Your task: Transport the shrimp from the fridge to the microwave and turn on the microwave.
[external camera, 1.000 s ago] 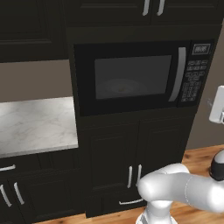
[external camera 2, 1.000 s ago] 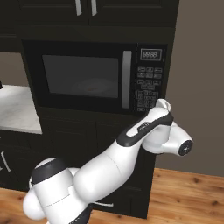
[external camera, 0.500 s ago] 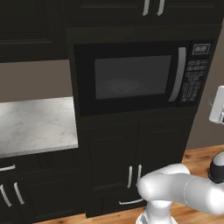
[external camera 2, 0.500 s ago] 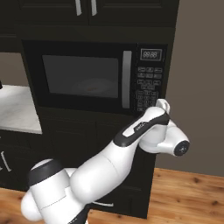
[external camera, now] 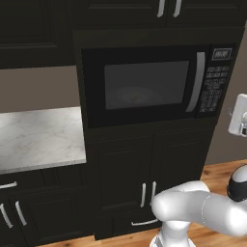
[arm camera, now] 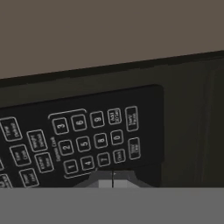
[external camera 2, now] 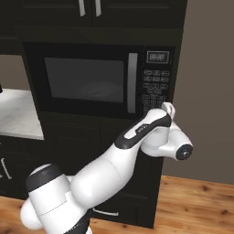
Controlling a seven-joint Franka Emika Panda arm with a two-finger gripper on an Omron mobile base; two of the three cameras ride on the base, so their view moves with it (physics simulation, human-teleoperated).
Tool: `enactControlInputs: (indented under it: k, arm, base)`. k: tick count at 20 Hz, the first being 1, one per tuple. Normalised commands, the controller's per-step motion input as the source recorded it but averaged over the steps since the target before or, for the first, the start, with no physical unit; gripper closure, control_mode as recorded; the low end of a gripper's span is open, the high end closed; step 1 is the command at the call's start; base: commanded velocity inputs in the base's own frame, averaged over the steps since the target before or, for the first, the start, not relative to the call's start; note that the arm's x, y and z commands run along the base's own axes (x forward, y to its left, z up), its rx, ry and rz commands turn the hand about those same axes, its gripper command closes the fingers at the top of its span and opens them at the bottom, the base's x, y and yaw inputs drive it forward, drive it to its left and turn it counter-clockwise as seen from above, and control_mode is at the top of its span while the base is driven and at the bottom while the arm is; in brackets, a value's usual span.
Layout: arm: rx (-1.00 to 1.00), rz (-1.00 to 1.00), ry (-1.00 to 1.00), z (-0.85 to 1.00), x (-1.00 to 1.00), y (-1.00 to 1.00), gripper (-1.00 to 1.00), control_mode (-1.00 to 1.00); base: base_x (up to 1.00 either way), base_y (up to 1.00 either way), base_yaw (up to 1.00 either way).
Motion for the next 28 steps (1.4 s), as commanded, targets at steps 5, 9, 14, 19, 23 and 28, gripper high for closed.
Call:
enactControlInputs:
  k: [5,9,14,19,23,28]
  arm:
    - [0.00,-0.01,0.02,-0.11,0.16,0.09,1.00,-1.00]
    - [0.00,-0.01,0.02,-0.07,0.20,0.00,1.00,-1.00]
    - [0.00,-0.02,0.02,-0.04,0.21,0.00,1.00,-1.00]
    - [0.00,-0.01,0.03,-0.11,0.20,0.00,1.00,-1.00]
    - [0.00,-0.01,0.02,-0.14,0.16,0.00,1.00,-1.00]
    - [0.00,-0.01,0.01,-0.03,0.11,0.00,1.00,-1.00]
  base:
    - [0.00,0.00,0.00]
    - [0.00,0.00,0.00]
    - [0.00,0.00,0.00]
    - [0.00,0.00,0.00]
    - [0.00,0.00,0.00]
    - [0.00,0.00,0.00]
